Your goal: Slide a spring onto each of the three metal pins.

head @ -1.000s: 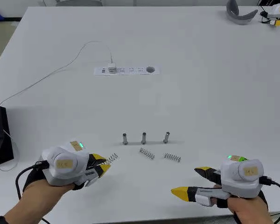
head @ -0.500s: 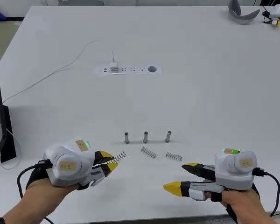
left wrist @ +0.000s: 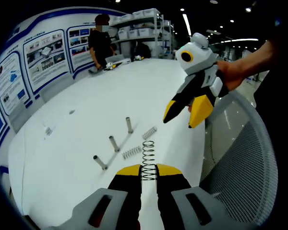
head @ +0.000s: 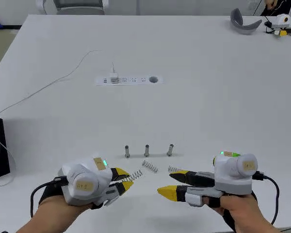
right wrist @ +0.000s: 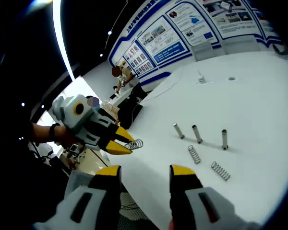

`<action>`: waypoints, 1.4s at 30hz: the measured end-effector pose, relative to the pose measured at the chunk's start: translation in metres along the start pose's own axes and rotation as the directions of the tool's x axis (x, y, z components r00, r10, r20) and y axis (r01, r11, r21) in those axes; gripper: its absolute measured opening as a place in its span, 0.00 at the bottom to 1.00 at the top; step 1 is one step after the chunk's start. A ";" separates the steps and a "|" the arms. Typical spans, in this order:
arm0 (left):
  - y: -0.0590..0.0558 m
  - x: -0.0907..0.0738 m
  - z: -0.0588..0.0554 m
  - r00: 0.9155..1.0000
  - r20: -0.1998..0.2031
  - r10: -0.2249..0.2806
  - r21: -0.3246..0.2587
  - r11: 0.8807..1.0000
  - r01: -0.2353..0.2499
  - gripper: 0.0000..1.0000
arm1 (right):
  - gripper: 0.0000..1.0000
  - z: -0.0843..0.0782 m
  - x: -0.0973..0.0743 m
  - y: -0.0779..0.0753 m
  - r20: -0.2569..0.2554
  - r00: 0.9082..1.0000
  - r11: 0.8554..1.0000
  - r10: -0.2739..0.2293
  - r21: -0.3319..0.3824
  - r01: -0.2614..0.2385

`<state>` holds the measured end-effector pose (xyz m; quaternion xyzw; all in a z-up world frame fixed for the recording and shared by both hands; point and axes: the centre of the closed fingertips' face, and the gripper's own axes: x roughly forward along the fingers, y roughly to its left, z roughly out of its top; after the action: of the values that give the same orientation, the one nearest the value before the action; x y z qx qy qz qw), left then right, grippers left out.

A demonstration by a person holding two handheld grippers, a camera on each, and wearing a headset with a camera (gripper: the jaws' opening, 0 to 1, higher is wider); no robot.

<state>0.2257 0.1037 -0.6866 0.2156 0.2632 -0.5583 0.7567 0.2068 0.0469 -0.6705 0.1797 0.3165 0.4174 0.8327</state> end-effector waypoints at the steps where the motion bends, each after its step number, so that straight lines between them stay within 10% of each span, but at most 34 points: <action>1: -0.001 0.001 0.002 1.000 0.002 -0.003 0.005 1.000 0.003 0.10 | 0.37 0.002 0.001 0.001 0.004 1.000 1.000 0.004 0.003 -0.004; 42: -0.030 0.002 0.040 0.981 0.103 -0.163 0.074 0.985 0.156 0.10 | 0.12 0.025 0.013 0.031 -0.106 0.978 0.982 0.178 -0.045 -0.184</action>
<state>0.2039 0.0691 -0.6579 0.1880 0.2196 -0.6365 0.7150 0.2118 0.0750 -0.6395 0.1635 0.3289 0.5085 0.7788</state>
